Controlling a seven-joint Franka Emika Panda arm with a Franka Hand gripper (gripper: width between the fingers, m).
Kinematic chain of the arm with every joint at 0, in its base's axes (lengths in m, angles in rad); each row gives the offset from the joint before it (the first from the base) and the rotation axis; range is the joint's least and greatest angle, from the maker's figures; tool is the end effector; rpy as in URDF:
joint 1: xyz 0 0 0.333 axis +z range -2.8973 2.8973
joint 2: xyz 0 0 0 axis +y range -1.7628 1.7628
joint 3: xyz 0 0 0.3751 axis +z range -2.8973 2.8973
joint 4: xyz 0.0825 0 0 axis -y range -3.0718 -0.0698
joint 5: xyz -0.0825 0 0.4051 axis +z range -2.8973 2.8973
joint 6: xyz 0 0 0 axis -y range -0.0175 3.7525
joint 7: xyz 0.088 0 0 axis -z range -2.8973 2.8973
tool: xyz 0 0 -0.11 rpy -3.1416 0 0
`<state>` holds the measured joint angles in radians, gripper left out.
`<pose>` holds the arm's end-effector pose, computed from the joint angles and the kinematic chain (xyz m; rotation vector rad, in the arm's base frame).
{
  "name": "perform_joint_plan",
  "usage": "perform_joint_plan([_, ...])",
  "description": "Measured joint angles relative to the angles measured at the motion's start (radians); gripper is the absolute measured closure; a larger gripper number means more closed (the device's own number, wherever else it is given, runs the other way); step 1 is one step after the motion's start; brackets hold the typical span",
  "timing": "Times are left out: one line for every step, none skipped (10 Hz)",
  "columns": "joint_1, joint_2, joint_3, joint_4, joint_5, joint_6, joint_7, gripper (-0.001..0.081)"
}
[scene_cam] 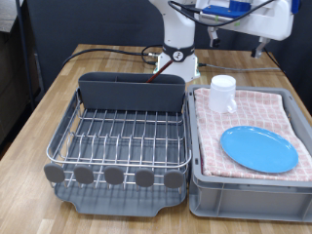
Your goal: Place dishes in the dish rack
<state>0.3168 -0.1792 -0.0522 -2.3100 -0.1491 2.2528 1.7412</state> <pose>0.4862 0.1262 0.4732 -2.3733 1.9774 -0.2476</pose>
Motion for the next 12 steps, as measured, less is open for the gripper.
perform_joint_plan([0.001, 0.023, 0.012, 0.019, 0.001, -0.001, 0.013, 0.0004])
perform_joint_plan([0.001, 0.042, 0.017, 0.039, 0.001, -0.013, 0.021, 0.0004])
perform_joint_plan([0.001, 0.042, 0.017, 0.039, 0.001, -0.012, 0.02, 0.0004])
perform_joint_plan([0.001, 0.042, 0.015, 0.032, 0.013, 0.017, -0.006, 0.0004])
perform_joint_plan([0.001, 0.042, 0.011, 0.016, 0.037, 0.06, -0.039, 0.0004])
perform_joint_plan([0.001, 0.043, 0.009, -0.003, 0.061, 0.098, -0.064, 0.0004])
perform_joint_plan([0.001, 0.044, 0.009, -0.021, 0.08, 0.127, -0.077, 0.0004])
perform_joint_plan([0.001, 0.046, 0.01, -0.038, 0.101, 0.153, -0.088, 0.0004])
perform_joint_plan([0.001, 0.05, 0.011, -0.056, 0.128, 0.184, -0.109, 0.0004])
perform_joint_plan([0.002, 0.057, 0.011, -0.073, 0.16, 0.221, -0.141, 0.0004])
perform_joint_plan([0.003, 0.068, 0.011, -0.092, 0.201, 0.267, -0.189, 0.0004])
perform_joint_plan([0.004, 0.084, 0.011, -0.111, 0.259, 0.324, -0.253, 0.0004])
